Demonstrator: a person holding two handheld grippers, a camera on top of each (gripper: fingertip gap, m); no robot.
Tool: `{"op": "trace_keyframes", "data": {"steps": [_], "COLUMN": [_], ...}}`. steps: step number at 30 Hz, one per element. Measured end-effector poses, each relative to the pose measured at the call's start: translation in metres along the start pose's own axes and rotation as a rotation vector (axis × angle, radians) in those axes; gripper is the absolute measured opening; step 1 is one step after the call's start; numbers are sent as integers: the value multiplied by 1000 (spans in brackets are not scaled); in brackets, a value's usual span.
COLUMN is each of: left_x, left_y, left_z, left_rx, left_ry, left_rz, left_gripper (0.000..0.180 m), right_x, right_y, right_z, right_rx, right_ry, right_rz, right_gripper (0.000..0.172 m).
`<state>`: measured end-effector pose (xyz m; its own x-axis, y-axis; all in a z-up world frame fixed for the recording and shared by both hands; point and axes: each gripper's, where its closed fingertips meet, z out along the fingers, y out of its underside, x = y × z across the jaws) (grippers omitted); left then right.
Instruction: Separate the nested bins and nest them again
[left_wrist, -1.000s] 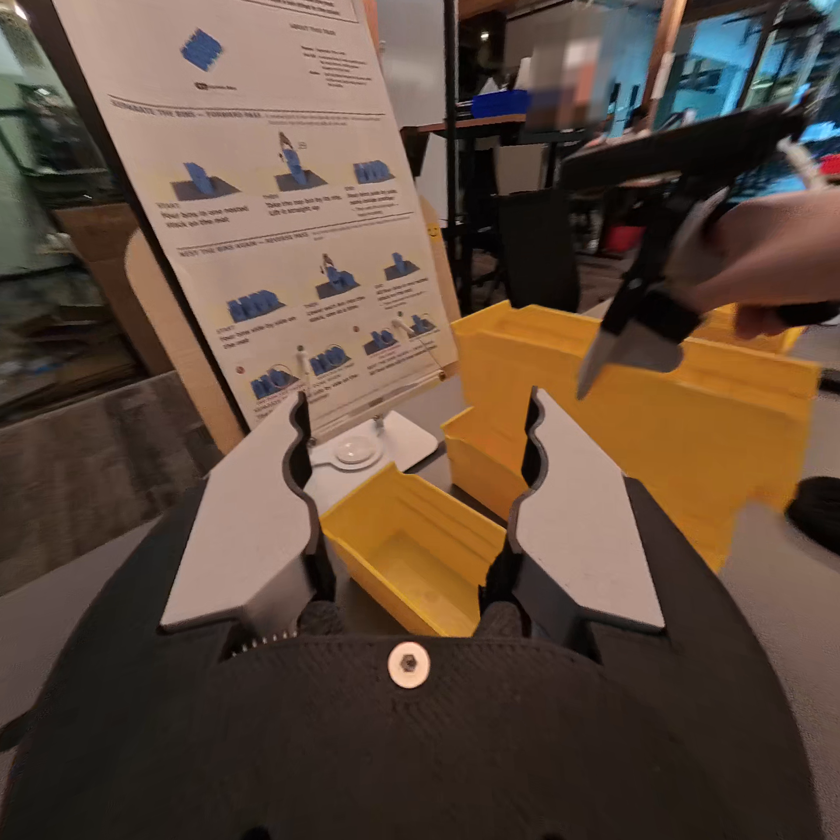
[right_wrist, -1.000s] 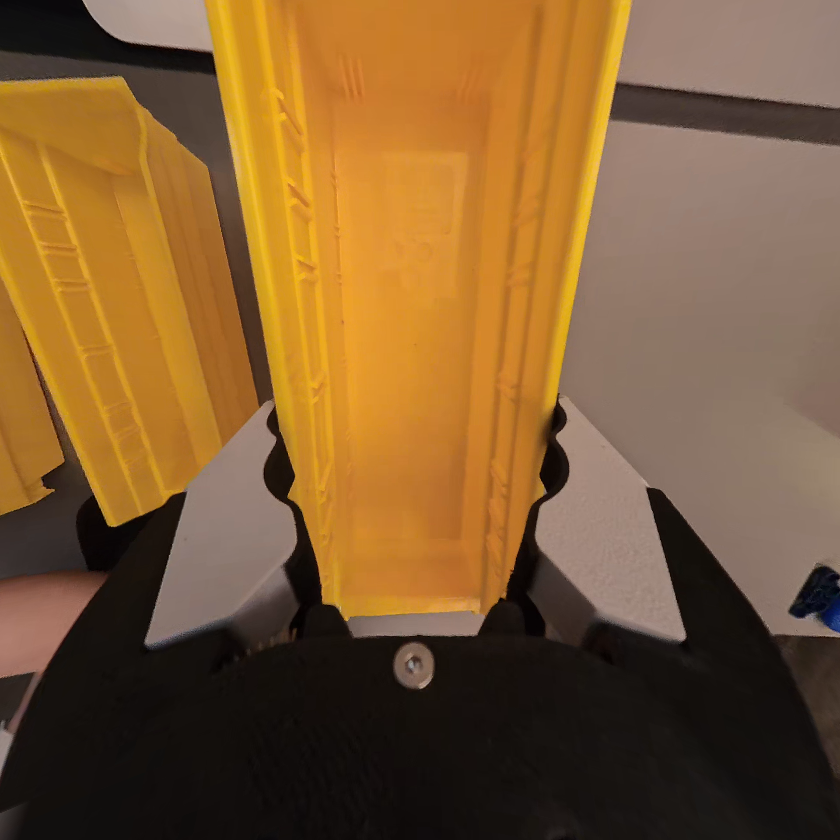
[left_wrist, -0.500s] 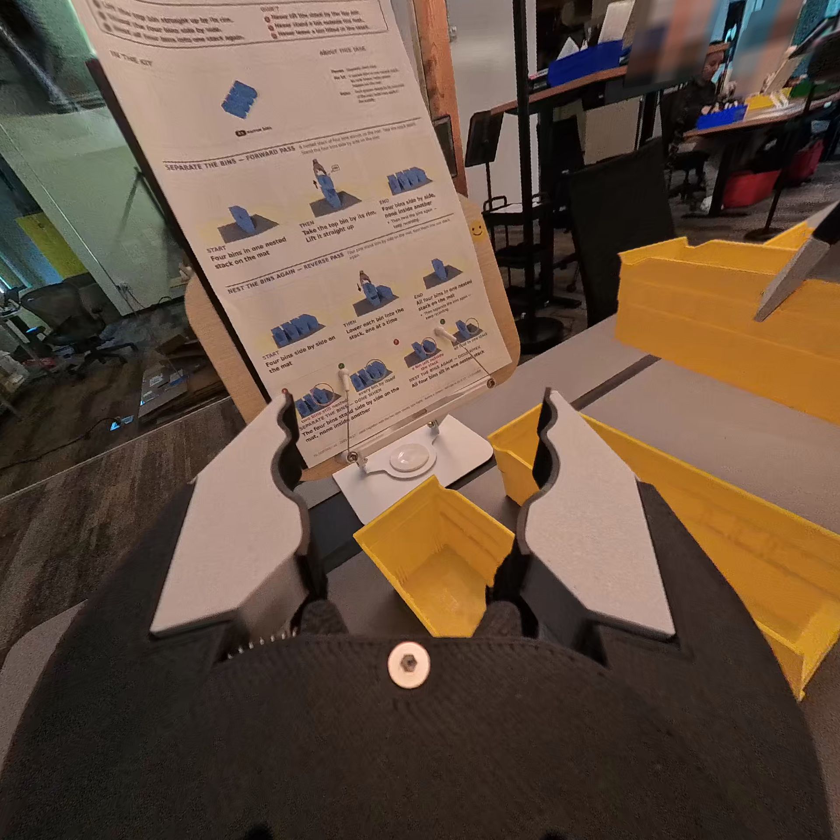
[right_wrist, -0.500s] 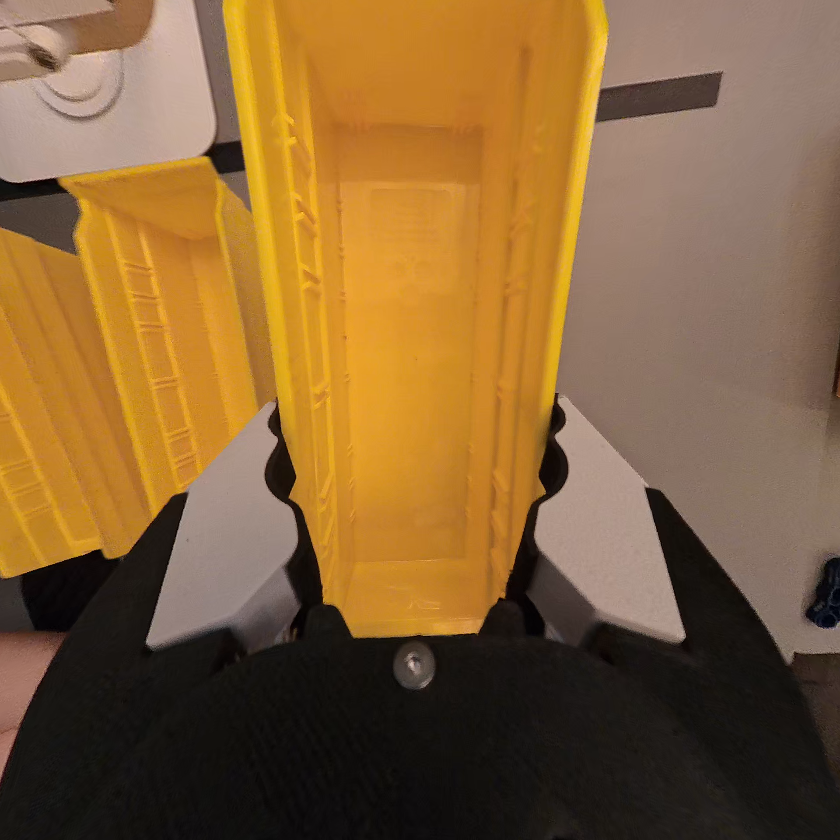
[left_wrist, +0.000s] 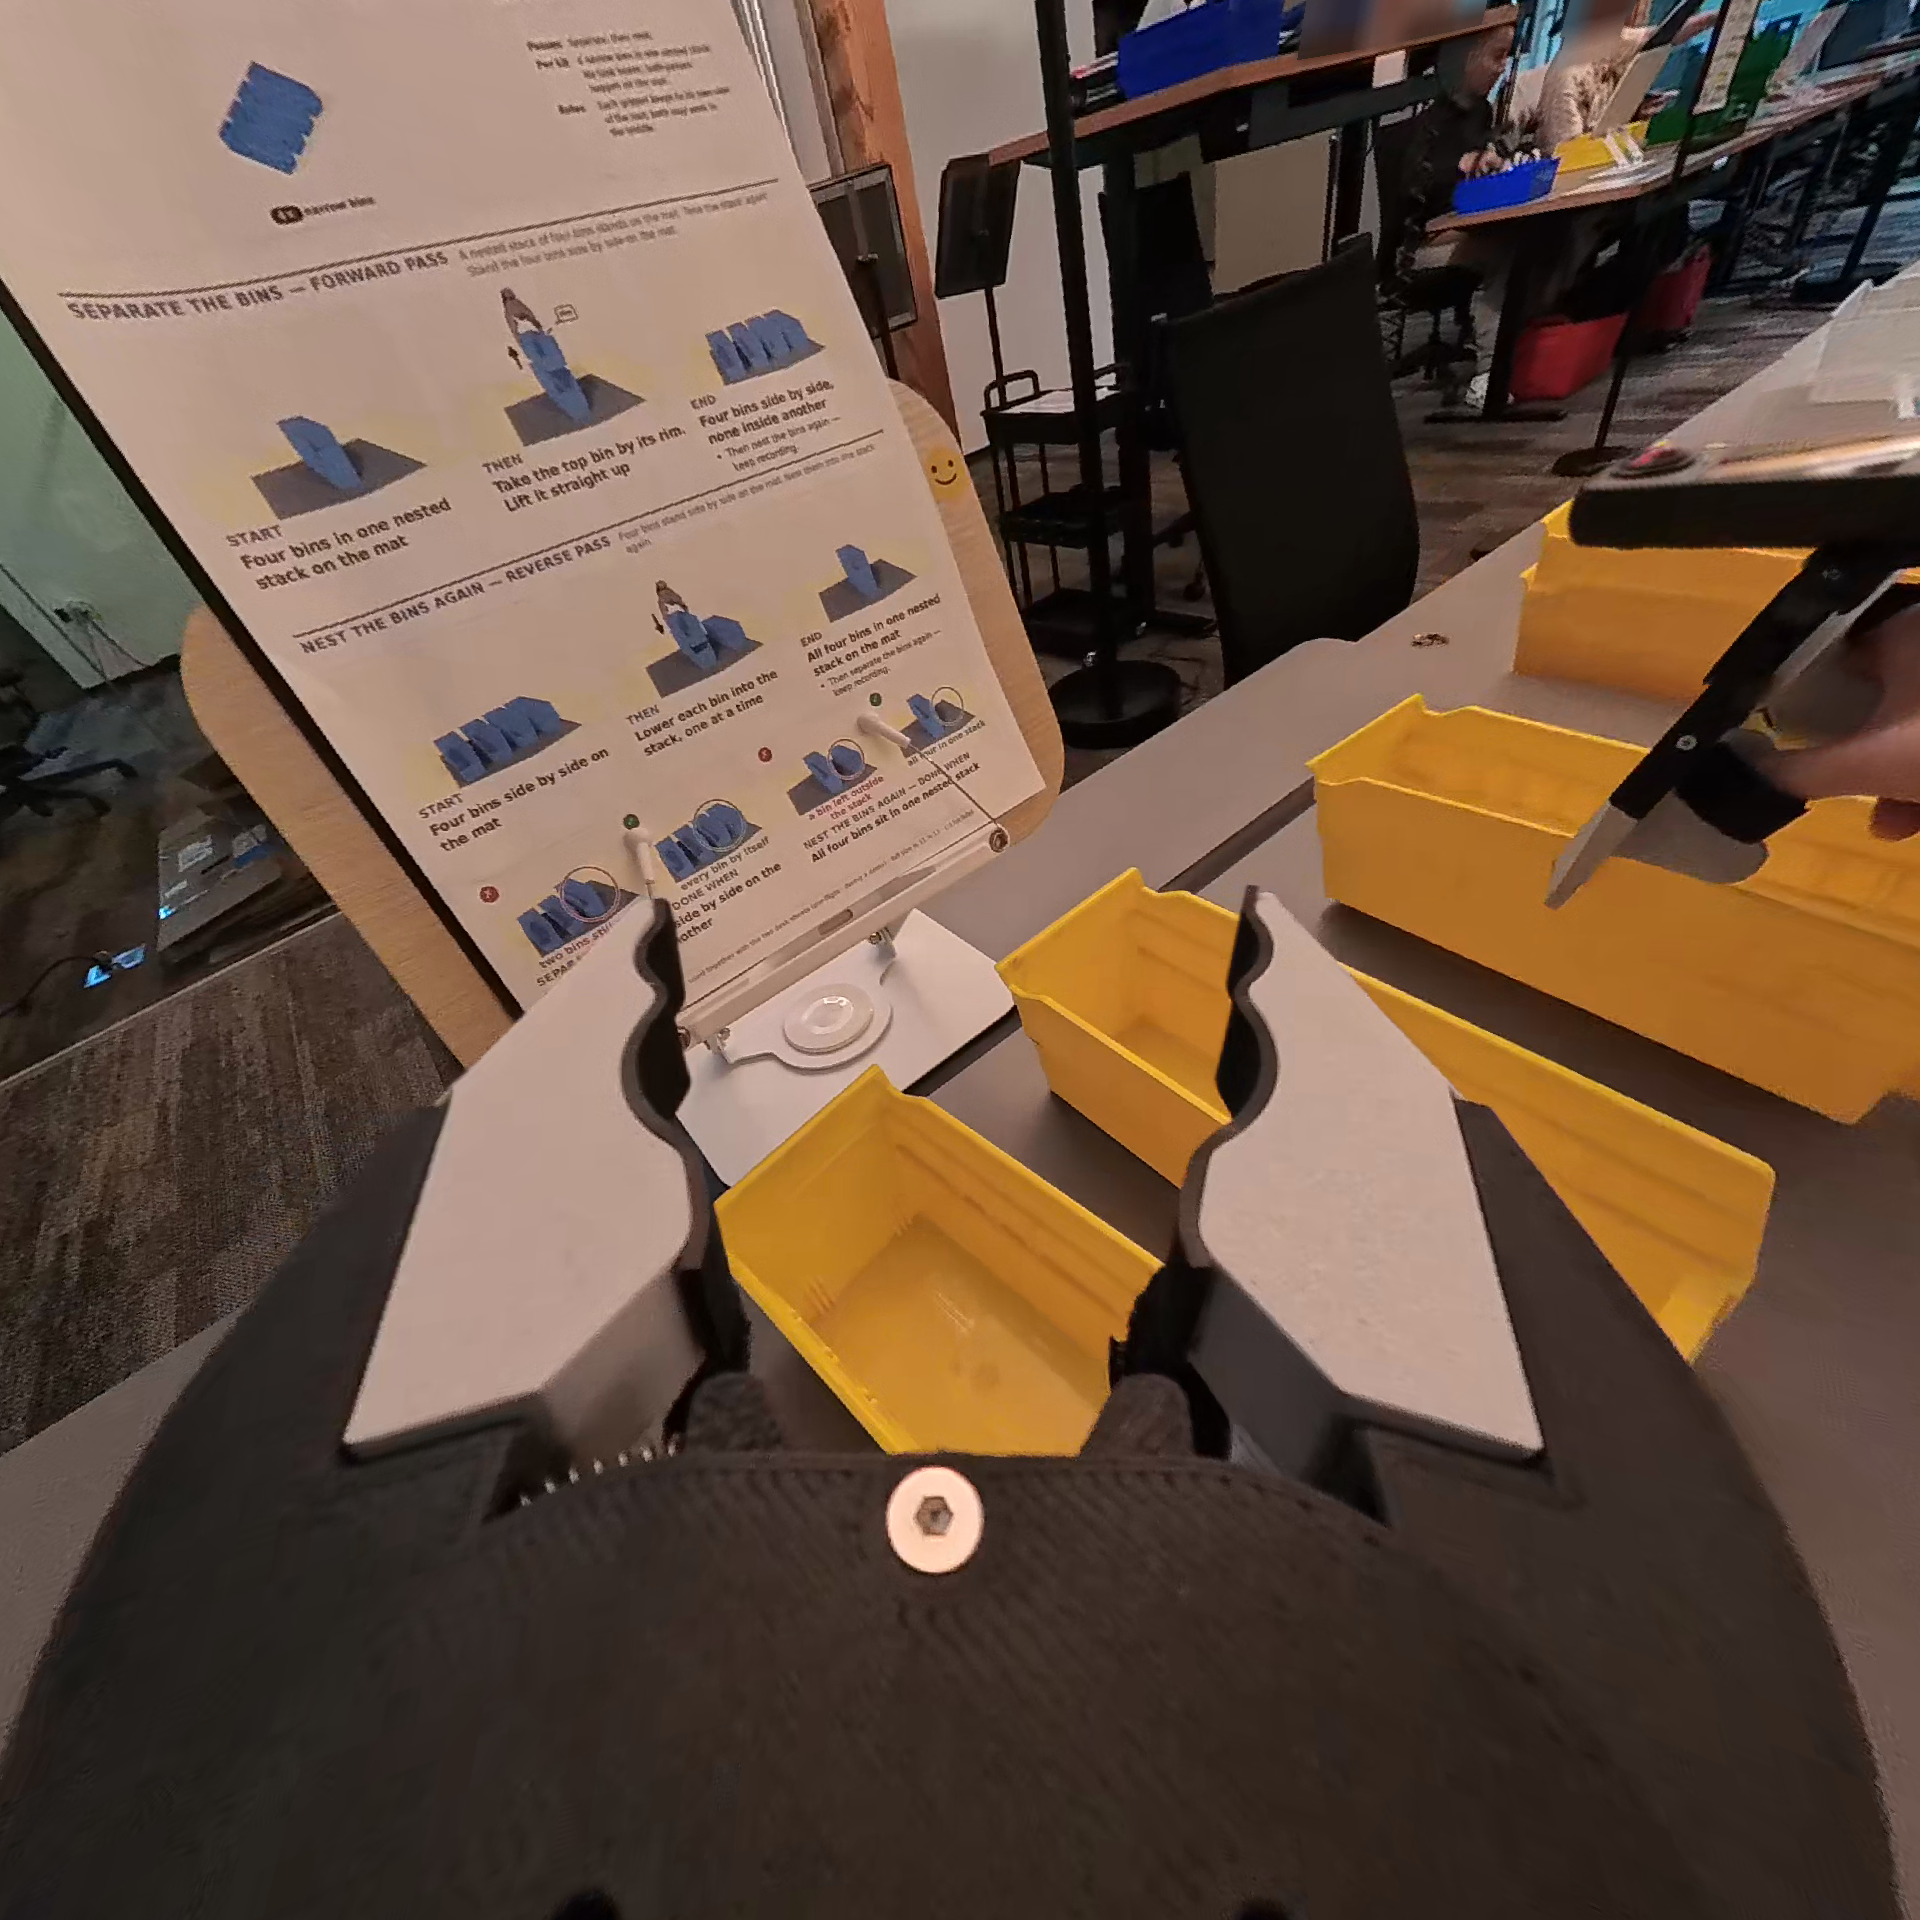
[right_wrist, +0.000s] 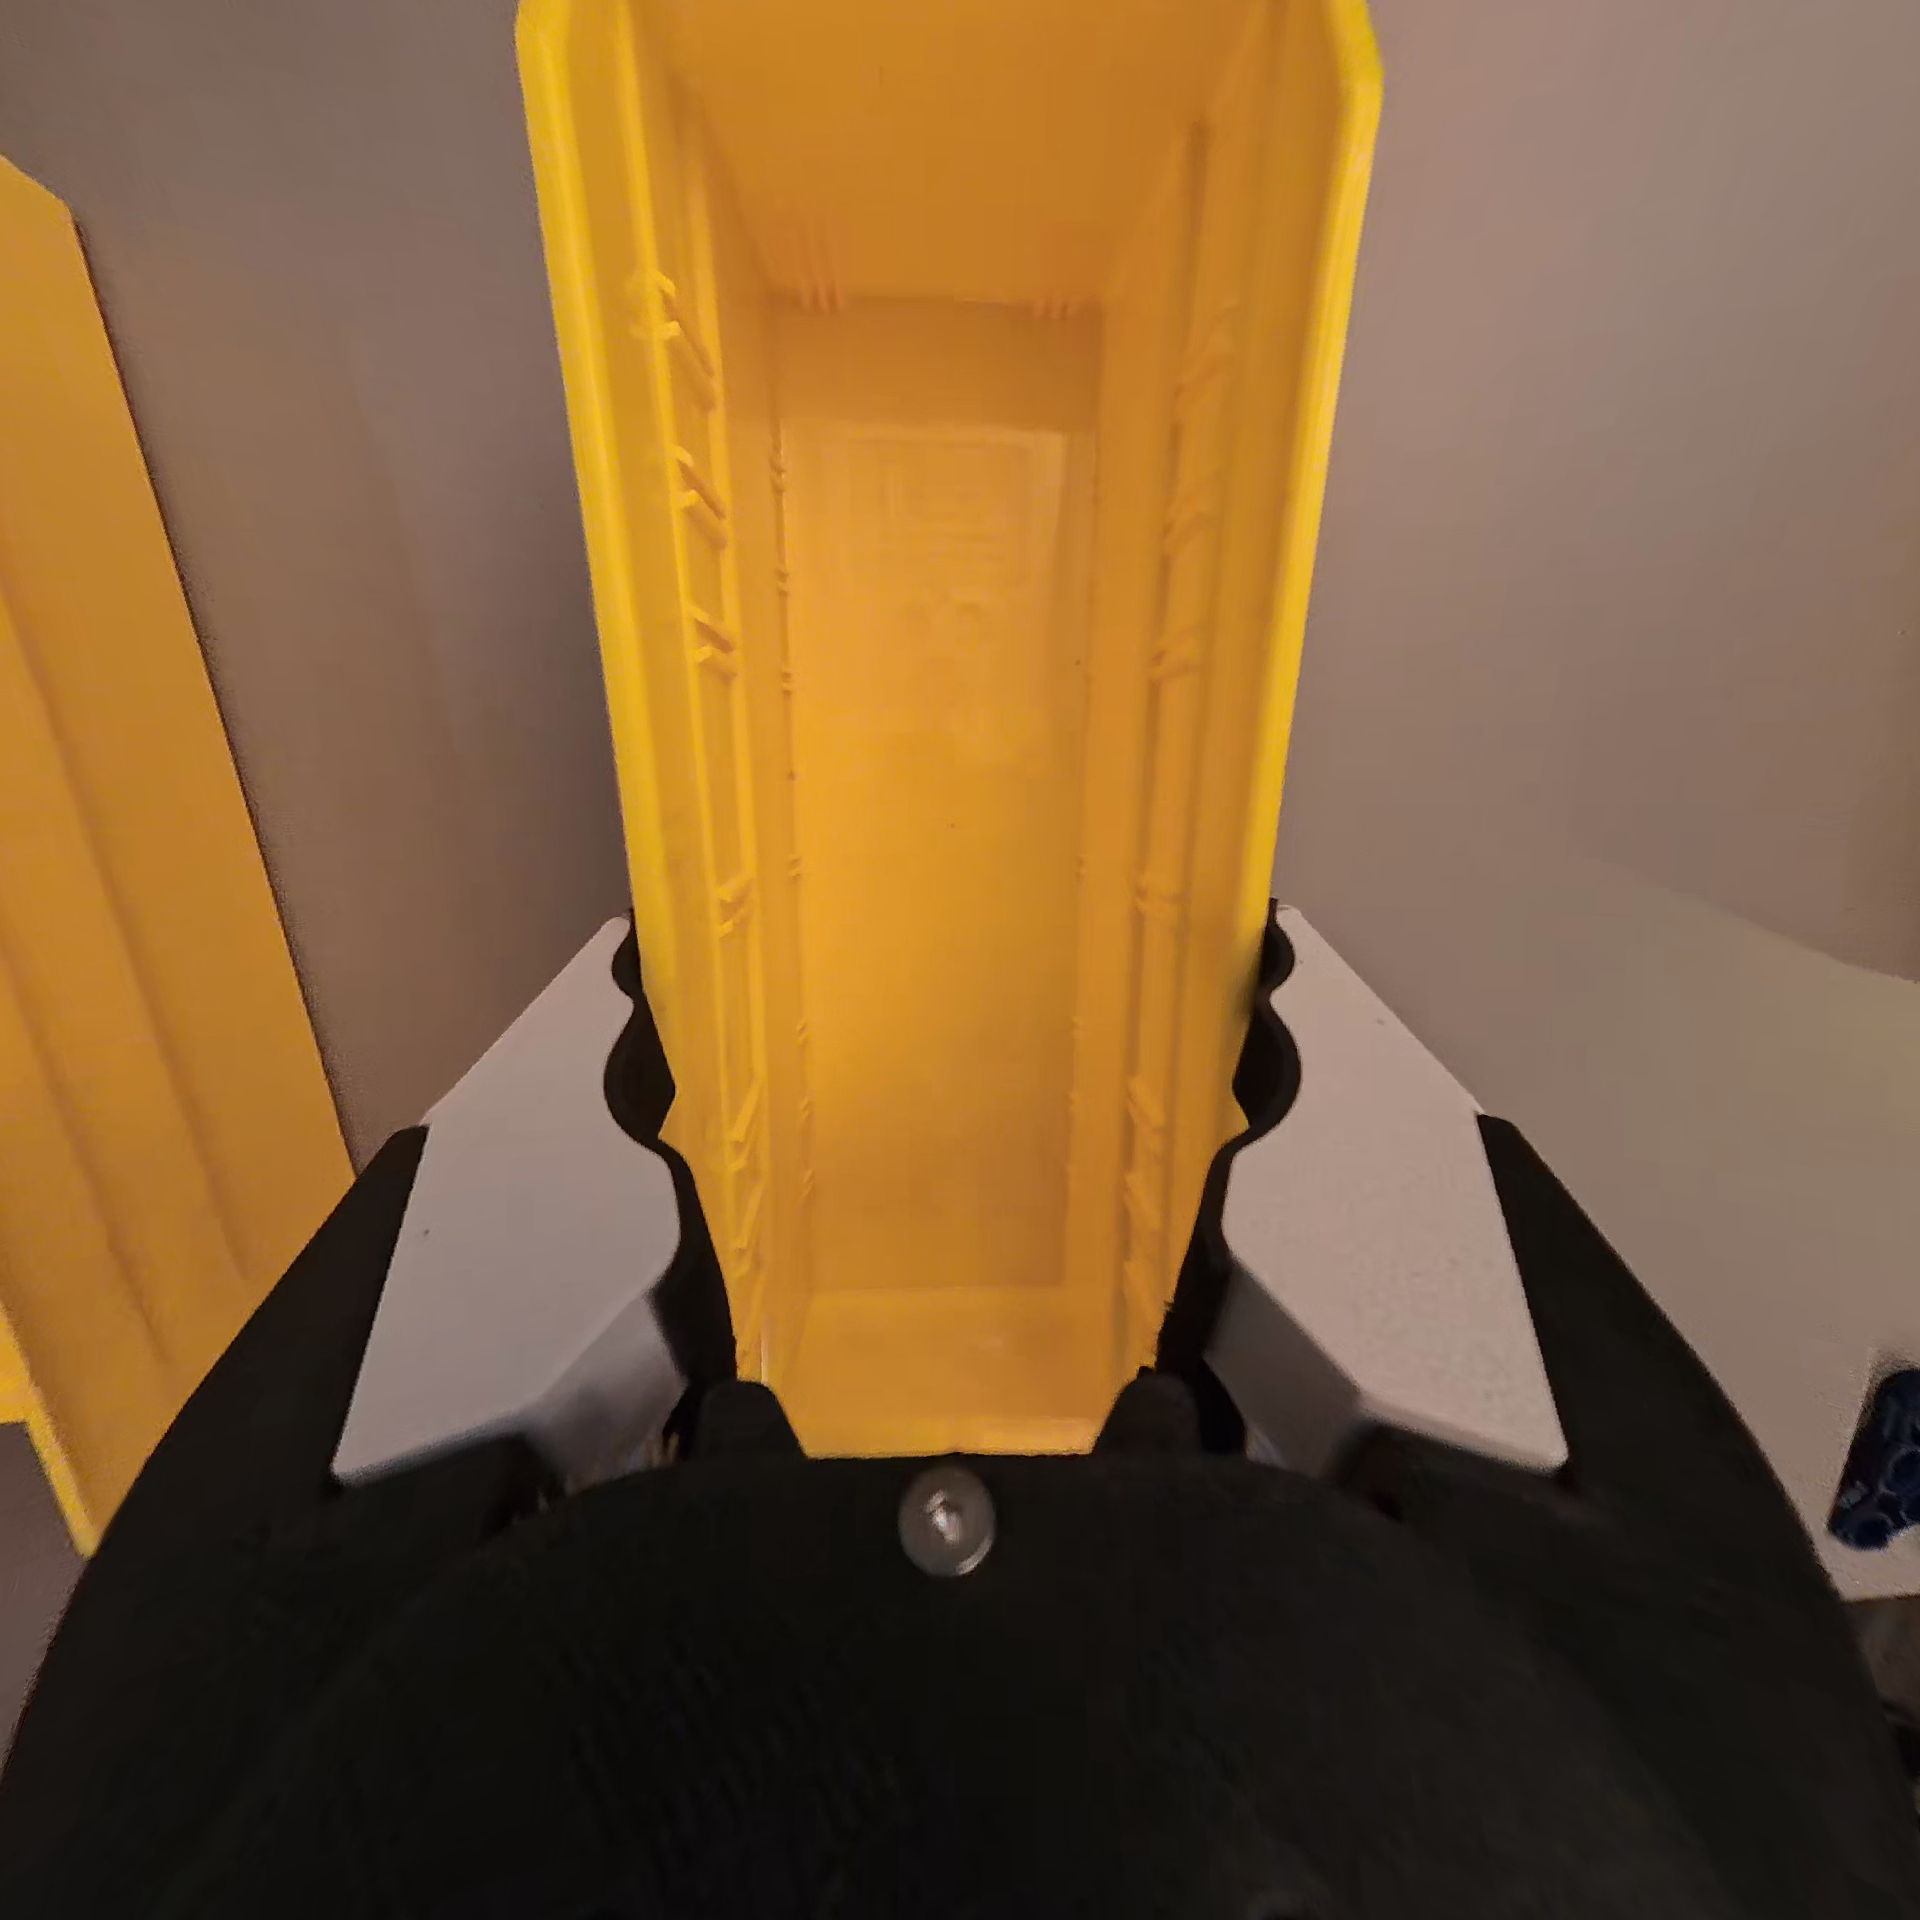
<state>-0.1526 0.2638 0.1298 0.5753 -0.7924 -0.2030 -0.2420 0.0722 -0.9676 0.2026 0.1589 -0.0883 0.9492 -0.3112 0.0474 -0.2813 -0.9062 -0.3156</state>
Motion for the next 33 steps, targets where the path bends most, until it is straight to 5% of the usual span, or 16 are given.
{"op": "trace_keyframes", "data": {"steps": [7,14,21,26,29,33], "left_x": [5,26,52,68,73,73], "left_y": [0,-4,-30,-34,-32,-19], "left_z": [1,2,-4,0,5,15], "left_rx": [-8,-5,87,81,64,-9], "left_ry": [11,128,238,243,231,178], "left_rz": [3,-80,-237,-240,-235,-195], "left_gripper": [104,106,104,103,103,104], "right_x": [-17,-35,-71,-57,-38,-8], "right_y": [-7,-19,-82,-80,-71,-71], "right_z": [12,-1,-150,-266,-299,-294], "right_rx": [30,131,753,1297,1490,1519], "right_ry": [-41,-54,-225,-246,-276,-366], "right_rz": [-25,-78,-269,-348,-333,-262], "right_gripper": [116,140,140,138,135,128]}}
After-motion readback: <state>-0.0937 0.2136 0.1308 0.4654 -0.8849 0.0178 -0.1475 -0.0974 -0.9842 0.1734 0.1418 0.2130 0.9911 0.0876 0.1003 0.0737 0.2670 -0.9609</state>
